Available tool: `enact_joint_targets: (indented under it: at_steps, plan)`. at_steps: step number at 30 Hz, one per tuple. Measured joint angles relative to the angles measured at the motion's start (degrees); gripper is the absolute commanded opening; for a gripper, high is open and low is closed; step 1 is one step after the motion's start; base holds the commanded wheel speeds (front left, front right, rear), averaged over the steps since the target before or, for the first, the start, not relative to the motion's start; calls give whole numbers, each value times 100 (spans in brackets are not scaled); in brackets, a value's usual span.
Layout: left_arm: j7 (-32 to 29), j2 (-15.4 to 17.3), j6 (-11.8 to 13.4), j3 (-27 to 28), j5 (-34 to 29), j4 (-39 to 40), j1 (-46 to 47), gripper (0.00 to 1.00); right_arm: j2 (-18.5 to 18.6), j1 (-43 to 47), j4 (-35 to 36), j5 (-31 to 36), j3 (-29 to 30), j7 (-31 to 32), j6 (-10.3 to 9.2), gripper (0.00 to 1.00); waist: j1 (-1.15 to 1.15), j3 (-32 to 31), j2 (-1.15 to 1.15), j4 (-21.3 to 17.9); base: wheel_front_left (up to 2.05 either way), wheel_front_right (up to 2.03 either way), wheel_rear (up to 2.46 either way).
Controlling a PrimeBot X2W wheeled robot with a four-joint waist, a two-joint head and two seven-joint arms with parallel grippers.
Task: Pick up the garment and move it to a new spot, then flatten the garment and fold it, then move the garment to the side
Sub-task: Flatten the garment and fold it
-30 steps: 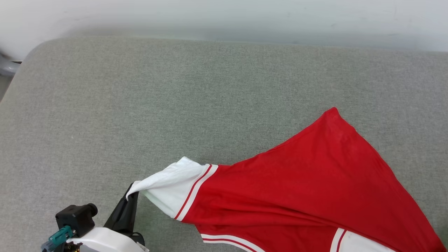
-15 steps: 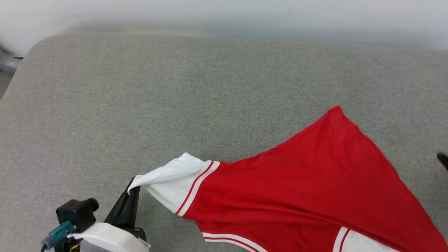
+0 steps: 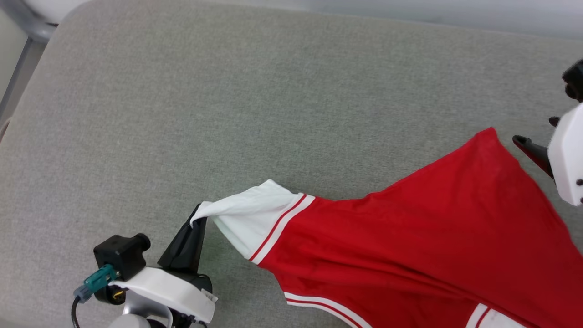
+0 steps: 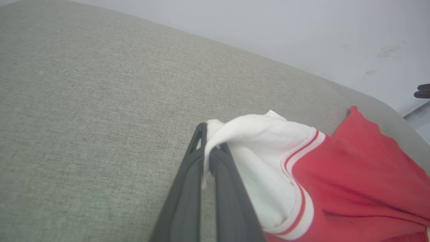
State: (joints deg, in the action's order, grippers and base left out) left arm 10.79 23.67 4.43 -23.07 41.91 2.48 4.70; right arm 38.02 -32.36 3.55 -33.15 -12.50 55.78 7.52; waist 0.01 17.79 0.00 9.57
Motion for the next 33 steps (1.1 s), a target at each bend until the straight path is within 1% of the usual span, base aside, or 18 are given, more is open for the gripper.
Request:
enact_joint_targets:
  at_steps: [3, 6, 12, 17, 20, 21, 22, 23, 29, 33]
  plan:
    - [29, -70, -49, -58, -34, -36, 130, 0, 57, -458, -393, 88, -467, 332, 0, 100, 0, 151, 0, 119, 0, 0, 0]
    - [58, -135, -90, -100, -42, -85, 255, 0, 104, -812, -826, 198, -884, 472, -1, 100, 0, 292, 0, 239, 0, 0, 0]
    - [133, -282, -145, -183, -81, -162, 428, 0, 31, -1125, -1730, 281, -1483, 417, 0, 100, 0, 547, 0, 422, 0, 0, 0]
    - [177, -325, -190, -200, -91, -231, 518, 0, 105, -1294, -2181, 274, -1927, 277, -1, 100, 0, 695, 0, 527, 0, 0, 0]
    - [202, -343, -191, -196, -93, -266, 523, 0, 136, -1362, -2323, 91, -2075, 167, -1, 100, -1, 727, 0, 543, 0, 0, 0]
    - [208, -344, -191, -192, -92, -275, 523, 0, 142, -1394, -2368, 54, -2120, 146, -1, 71, -1, 727, 0, 536, 0, 0, 0]
    - [208, -346, -190, -191, -92, -282, 525, 0, 151, -1440, -2393, 34, -2175, 94, -1, 20, -1, 725, 0, 527, 0, 0, 0]
    - [209, -346, -190, -189, -92, -293, 525, 0, 158, -1470, -2425, 32, -2217, -9, 0, 0, -1, 717, 0, 516, 0, 0, 0]
    - [216, -309, -183, -146, -80, -376, 511, 0, -24, -1634, -2680, -204, -2232, -599, 3, 0, -1, 555, 0, 413, 0, 0, 0]
    - [214, -253, -133, -107, -76, -361, 481, 0, -66, -1688, -2766, -359, -2138, -1083, 1, 0, 0, 359, 0, 332, 0, 0, 0]
